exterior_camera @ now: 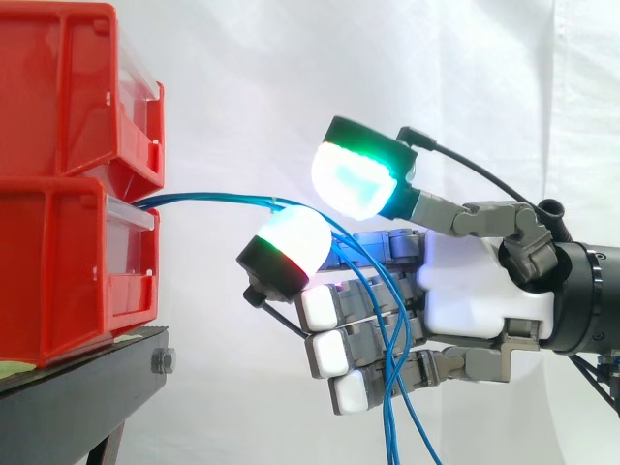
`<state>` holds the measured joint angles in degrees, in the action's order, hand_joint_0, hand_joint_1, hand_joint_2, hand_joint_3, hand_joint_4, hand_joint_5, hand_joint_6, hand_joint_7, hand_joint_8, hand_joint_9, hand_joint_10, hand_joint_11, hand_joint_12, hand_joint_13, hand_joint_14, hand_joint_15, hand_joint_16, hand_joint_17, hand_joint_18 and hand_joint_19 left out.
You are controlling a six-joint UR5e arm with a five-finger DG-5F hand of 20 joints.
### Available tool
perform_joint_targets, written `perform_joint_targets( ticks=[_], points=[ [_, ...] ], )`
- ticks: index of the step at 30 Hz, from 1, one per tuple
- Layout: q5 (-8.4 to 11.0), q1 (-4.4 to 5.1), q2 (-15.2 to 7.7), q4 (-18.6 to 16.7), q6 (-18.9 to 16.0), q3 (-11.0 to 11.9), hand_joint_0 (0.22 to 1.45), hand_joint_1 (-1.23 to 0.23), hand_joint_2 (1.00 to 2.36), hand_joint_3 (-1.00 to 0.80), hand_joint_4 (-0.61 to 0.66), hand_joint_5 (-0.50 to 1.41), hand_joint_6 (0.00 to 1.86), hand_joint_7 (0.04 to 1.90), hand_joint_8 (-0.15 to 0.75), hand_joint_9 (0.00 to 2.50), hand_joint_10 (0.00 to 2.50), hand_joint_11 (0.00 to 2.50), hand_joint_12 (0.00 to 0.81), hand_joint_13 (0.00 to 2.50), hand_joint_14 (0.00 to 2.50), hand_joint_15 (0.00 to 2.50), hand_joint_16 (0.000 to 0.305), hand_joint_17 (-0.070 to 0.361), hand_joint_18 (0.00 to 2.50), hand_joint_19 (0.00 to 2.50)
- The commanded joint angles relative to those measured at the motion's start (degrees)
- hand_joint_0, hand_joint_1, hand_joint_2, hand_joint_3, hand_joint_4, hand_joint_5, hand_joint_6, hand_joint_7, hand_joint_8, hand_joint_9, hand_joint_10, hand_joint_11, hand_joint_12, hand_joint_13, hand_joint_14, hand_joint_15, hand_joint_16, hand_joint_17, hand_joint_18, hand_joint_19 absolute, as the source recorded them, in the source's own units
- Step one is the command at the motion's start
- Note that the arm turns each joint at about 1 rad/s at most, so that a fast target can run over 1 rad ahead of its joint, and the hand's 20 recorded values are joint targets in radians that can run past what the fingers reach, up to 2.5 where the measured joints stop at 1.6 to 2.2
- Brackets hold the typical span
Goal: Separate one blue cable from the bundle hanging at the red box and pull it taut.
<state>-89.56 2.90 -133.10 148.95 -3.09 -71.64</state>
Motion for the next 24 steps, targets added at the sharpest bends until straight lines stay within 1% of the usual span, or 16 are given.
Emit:
perform_joint_targets(
  ticks=[1, 2, 3, 4, 5, 7, 8, 10, 11, 12, 14, 16, 21, 24],
  points=[
    [0.88, 0.17, -0.05, -0.15, 1.68, 0.01, 0.66, -0.42, 1.02, -0.24, 0.18, -0.13, 0.63, 1.23, 0.299, 0.88, 0.02, 0.43, 0.341, 0.92, 0.02, 0.42, 0.045, 0.102, 0.8, 0.5],
    [1.05, 0.26, -0.05, -0.24, 1.95, 0.01, 0.65, -0.43, 1.02, -0.21, 0.19, -0.13, 0.62, 1.24, 0.3, 0.87, 0.02, 0.43, 0.343, 0.92, 0.02, 0.42, 0.046, 0.103, 0.8, 0.49],
    [1.23, 0.35, -0.67, -0.68, 2.83, 0.01, 0.66, -0.53, 1.02, -0.12, 0.18, -0.14, 0.61, 1.26, 0.301, 0.87, 0.02, 0.43, 0.344, 0.92, 0.02, 0.43, 0.046, 0.103, 0.8, 0.5],
    [1.23, 0.35, -1.02, -1.2, 2.91, 0.01, 0.66, -0.59, 1.02, -0.07, 0.18, -0.14, 0.62, 1.24, 0.301, 0.86, 0.02, 0.44, 0.344, 0.92, 0.02, 0.42, 0.046, 0.104, 0.81, 0.49],
    [1.23, 0.35, -1.02, -1.2, 2.91, 0.01, 0.66, -0.6, 1.02, -0.07, 0.19, -0.14, 0.63, 1.24, 0.304, 0.86, 0.02, 0.43, 0.345, 0.92, 0.02, 0.42, 0.046, 0.104, 0.81, 0.49],
    [1.05, 0.35, -2.43, -2.87, 2.56, 0.18, 0.67, -0.63, 1.02, -0.09, 0.19, -0.16, 0.67, 1.17, 0.299, 0.85, 0.02, 0.46, 0.345, 0.92, 0.02, 0.42, 0.047, 0.105, 0.81, 0.47],
    [1.14, 0.35, -2.43, -3.58, 2.65, 0.27, 0.66, -0.64, 1.02, -0.1, 0.19, -0.17, 0.69, 1.15, 0.292, 0.84, 0.02, 0.48, 0.343, 0.92, 0.02, 0.43, 0.046, 0.103, 0.81, 0.48],
    [1.31, 0.53, -2.52, -4.28, 2.65, 0.27, 0.66, -0.66, 1.02, -0.13, 0.19, -0.18, 0.72, 1.11, 0.288, 0.82, 0.02, 0.49, 0.34, 0.91, 0.02, 0.43, 0.046, 0.104, 0.81, 0.47],
    [1.49, 0.7, -2.43, -3.84, 2.48, 0.27, 0.66, -0.69, 1.02, -0.2, 0.19, -0.19, 0.74, 1.11, 0.286, 0.8, 0.02, 0.52, 0.341, 0.92, 0.02, 0.44, 0.046, 0.104, 0.8, 0.46],
    [1.49, 0.61, -2.43, -3.4, 2.48, 0.36, 0.66, -0.7, 1.02, -0.26, 0.19, -0.21, 0.79, 1.04, 0.285, 0.8, 0.02, 0.54, 0.339, 0.92, 0.02, 0.45, 0.046, 0.104, 0.81, 0.45],
    [1.4, 0.7, -2.43, -3.58, 2.48, 0.27, 0.67, -0.71, 1.01, -0.3, 0.2, -0.22, 0.8, 1.01, 0.287, 0.8, 0.02, 0.56, 0.332, 0.91, 0.02, 0.45, 0.046, 0.104, 0.8, 0.44],
    [1.49, 0.7, -2.43, -3.75, 2.65, 0.36, 0.68, -0.75, 1.01, -0.4, 0.2, -0.23, 0.84, 0.99, 0.282, 0.8, 0.02, 0.6, 0.335, 0.92, 0.02, 0.45, 0.046, 0.104, 0.81, 0.42],
    [1.49, 0.61, -2.52, -3.84, 2.83, 0.36, 0.7, -0.77, 1.0, -0.5, 0.22, -0.22, 0.86, 0.95, 0.28, 0.82, 0.02, 0.64, 0.333, 0.92, 0.02, 0.45, 0.046, 0.104, 0.81, 0.4],
    [1.49, 0.61, -2.43, -4.01, 3.0, 0.27, 0.71, -0.78, 1.0, -0.5, 0.22, -0.22, 0.86, 0.95, 0.283, 0.83, 0.02, 0.64, 0.331, 0.93, 0.02, 0.45, 0.046, 0.103, 0.82, 0.4]
  ],
)
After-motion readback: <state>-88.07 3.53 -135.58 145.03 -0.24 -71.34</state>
